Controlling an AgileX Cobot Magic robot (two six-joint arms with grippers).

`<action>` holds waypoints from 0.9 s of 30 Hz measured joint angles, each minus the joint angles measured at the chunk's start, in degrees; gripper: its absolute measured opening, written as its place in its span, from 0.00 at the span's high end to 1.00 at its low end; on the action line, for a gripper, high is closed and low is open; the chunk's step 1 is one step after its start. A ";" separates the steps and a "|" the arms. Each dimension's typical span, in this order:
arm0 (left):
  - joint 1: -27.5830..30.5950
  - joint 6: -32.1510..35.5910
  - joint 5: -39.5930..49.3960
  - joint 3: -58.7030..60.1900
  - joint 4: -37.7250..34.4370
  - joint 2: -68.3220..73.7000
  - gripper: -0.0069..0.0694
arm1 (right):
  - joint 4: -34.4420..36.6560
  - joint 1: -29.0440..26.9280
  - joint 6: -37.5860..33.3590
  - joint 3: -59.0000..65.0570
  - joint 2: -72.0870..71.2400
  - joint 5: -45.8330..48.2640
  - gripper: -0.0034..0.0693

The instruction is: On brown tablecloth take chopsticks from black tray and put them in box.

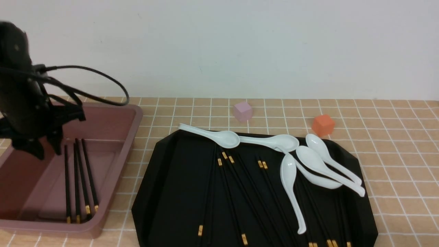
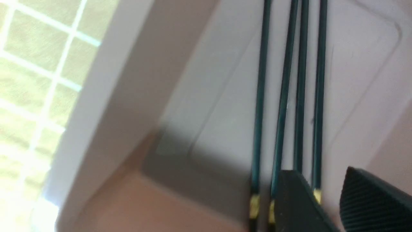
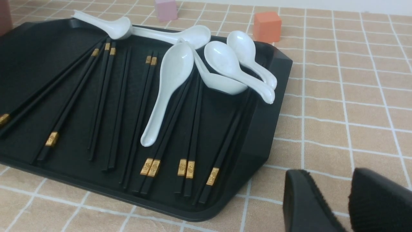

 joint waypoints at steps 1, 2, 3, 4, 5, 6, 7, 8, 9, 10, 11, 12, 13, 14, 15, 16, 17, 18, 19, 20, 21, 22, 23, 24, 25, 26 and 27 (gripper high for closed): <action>0.00 2.19 2.34 0.00 -0.10 -1.44 0.61 | 0.00 0.00 0.00 0.00 0.00 0.00 0.62; 0.00 3.68 3.97 0.00 -0.54 -3.19 0.61 | 0.00 0.00 0.00 0.00 0.00 0.00 0.62; 0.00 4.20 4.56 0.00 -0.67 -3.19 0.61 | 0.00 0.00 0.00 0.00 0.00 0.00 0.62; 0.00 5.48 6.11 0.00 -1.50 -5.75 0.61 | 0.00 0.00 0.00 0.00 0.00 0.00 0.62; 0.00 5.79 6.57 0.00 -2.03 -7.01 0.61 | 0.00 0.00 0.00 0.00 0.00 0.00 0.62; 0.00 7.00 7.88 0.00 -3.69 -9.75 0.62 | 0.00 0.00 0.00 0.00 0.00 0.00 0.62; 0.00 7.94 8.22 0.20 -4.77 -12.31 0.63 | 0.00 0.00 0.00 0.00 0.00 0.00 0.62; 0.00 9.06 8.44 0.80 -6.44 -15.01 0.65 | 0.00 0.00 0.00 0.00 0.00 0.00 0.62; 0.00 9.86 8.44 1.07 -6.80 -16.15 0.66 | 0.00 0.00 0.00 0.00 0.00 0.00 0.62; 0.00 12.03 8.05 2.36 -9.03 -20.12 0.71 | 0.00 0.00 0.00 0.00 0.00 0.00 0.62; 0.00 14.08 7.08 3.98 -10.83 -23.69 0.75 | 0.00 0.00 0.00 0.00 0.00 0.00 0.62; 0.00 15.64 5.98 6.04 -12.76 -27.34 0.80 | 0.00 0.00 0.00 0.00 0.00 0.00 0.62; 0.00 17.06 4.57 7.68 -14.22 -29.80 0.84 | 0.00 0.00 0.00 0.00 0.00 0.00 0.62; 0.00 17.34 4.27 8.14 -14.61 -31.06 0.86 | 0.00 0.00 0.00 0.00 0.00 0.00 0.62; 0.00 19.32 2.02 12.19 -17.57 -35.57 0.91 | 0.00 0.00 0.00 0.00 0.00 0.00 0.62; 0.06 20.51 0.22 14.52 -20.06 -38.91 0.93 | 0.00 0.00 0.00 0.00 0.00 0.00 0.62; 0.09 23.25 -2.38 18.95 -23.94 -43.08 0.93 | 0.00 0.00 0.00 0.00 0.00 0.00 0.62; 0.09 23.25 -2.38 19.63 -24.53 -43.78 0.93 | 0.00 0.00 0.00 0.00 0.00 0.00 0.62; 0.09 26.19 -5.76 25.12 -28.57 -49.51 0.93 | 0.00 0.00 0.00 0.00 0.00 0.00 0.62; 0.09 27.61 -7.51 27.23 -30.75 -52.42 0.93 | 0.00 0.00 0.00 0.00 0.00 0.00 0.62; 0.09 29.61 -10.40 32.06 -33.56 -56.78 0.93 | 0.00 0.00 0.00 0.00 0.00 0.00 0.62; 0.09 30.80 -12.46 34.07 -34.98 -58.97 0.93 | 0.00 0.00 0.00 0.00 0.00 0.00 0.62; 0.09 32.30 -15.07 37.26 -36.13 -63.32 0.93 | 0.00 0.00 0.00 0.00 0.00 0.00 0.62; 0.09 33.35 -17.21 40.25 -36.79 -66.13 0.93 | 0.00 0.00 0.00 0.00 0.00 0.00 0.62; 0.09 33.56 -18.29 40.82 -36.95 -66.80 0.93 | 0.00 0.00 0.00 0.00 0.00 0.00 0.62; 0.09 34.85 -21.80 45.12 -37.42 -72.47 0.93 | 0.00 0.00 0.00 0.00 0.00 0.00 0.62; 0.09 35.36 -24.17 47.90 -37.87 -75.29 0.93 | 0.00 0.00 0.00 0.00 0.00 0.00 0.62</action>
